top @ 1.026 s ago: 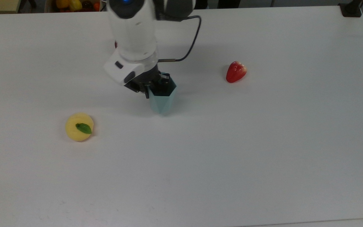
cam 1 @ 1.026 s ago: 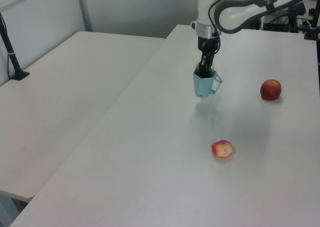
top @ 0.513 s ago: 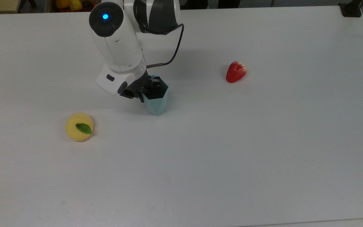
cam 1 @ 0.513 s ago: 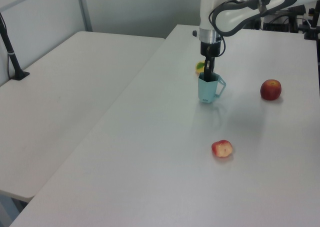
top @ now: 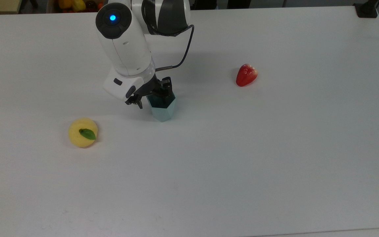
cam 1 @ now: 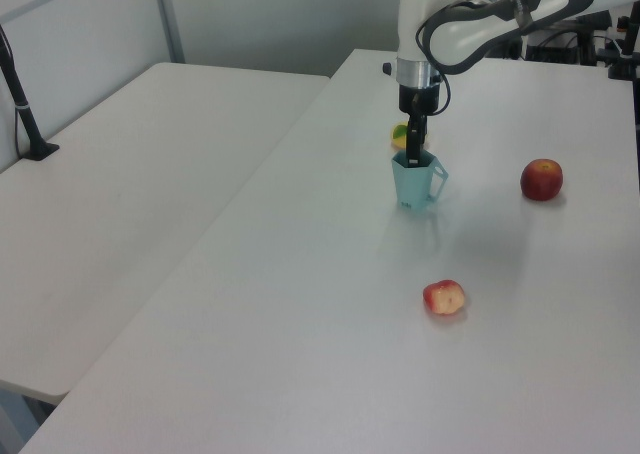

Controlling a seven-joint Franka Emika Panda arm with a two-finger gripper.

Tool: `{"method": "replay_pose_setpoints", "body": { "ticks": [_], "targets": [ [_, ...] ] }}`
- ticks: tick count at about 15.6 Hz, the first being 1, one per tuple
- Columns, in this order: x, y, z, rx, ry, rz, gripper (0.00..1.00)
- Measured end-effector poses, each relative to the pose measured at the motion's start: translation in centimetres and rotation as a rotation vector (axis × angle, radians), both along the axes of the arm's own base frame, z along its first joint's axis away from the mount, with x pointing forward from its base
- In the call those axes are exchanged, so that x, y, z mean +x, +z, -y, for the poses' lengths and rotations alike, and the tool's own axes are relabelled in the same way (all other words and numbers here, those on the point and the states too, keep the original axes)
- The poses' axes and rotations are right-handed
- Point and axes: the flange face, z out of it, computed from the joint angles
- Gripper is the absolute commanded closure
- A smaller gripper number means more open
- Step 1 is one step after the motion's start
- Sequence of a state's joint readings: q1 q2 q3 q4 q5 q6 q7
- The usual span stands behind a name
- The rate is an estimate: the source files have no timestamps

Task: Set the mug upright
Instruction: 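Open the gripper and lift it away from the mug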

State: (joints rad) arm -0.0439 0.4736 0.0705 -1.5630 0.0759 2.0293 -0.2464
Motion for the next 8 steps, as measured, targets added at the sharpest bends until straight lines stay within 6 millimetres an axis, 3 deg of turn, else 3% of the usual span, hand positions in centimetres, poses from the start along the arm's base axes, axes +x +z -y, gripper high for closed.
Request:
{"method": "replay_pose_setpoints", "body": {
  "ticks": [2, 3, 5, 8],
  "targets": [
    [0.3, 2.4, -1.0, 0.003, -0.030, 0.039, 0.00],
    [0.4, 4.5, -1.9, 0.006, -0.052, 0.072, 0.00],
    [0.0, 9.7, -3.1, 0.014, -0.099, 0.144, 0.00],
    [-3.1, 17.6, -3.2, 0.014, -0.142, 0.164, 0.00]
  ]
}}
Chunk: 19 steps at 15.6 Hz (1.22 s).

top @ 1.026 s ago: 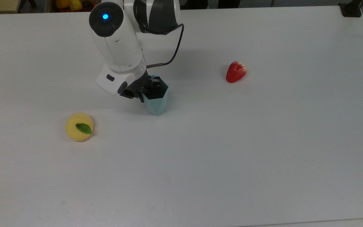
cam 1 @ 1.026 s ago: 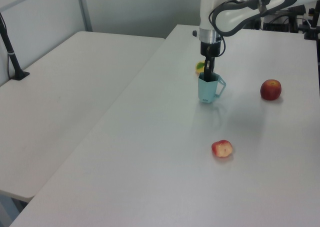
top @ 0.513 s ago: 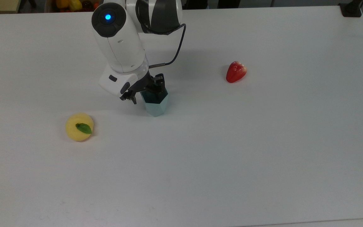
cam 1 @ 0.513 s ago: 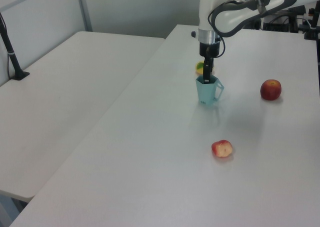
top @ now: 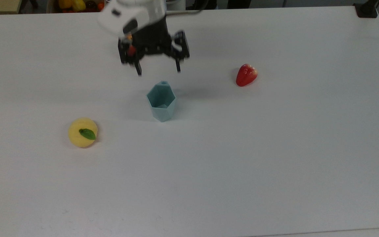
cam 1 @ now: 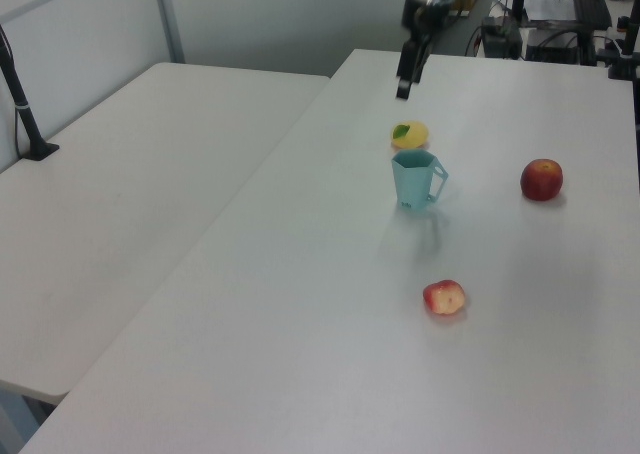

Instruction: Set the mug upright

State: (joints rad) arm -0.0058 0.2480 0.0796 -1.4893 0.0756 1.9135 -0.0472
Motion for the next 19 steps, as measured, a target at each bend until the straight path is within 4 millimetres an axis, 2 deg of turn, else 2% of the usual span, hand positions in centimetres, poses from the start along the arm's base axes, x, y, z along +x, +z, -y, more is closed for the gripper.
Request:
{"method": "replay_pose_setpoints", "body": {
  "ticks": [3, 6, 8, 11, 16, 19],
  "targets": [
    [-4.7, 6.1, -0.1, 0.007, -0.101, -0.056, 0.00],
    [-8.1, 9.3, -1.2, 0.013, -0.209, -0.108, 0.00],
    [-9.2, 10.0, -1.8, 0.010, -0.217, -0.122, 0.00],
    [-9.5, 9.6, -1.8, 0.000, -0.152, -0.125, 0.00],
    [-8.5, 9.5, 1.0, -0.007, -0.088, -0.050, 0.00],
    [-8.5, 9.8, 1.3, -0.008, -0.073, -0.030, 0.00]
  ]
}}
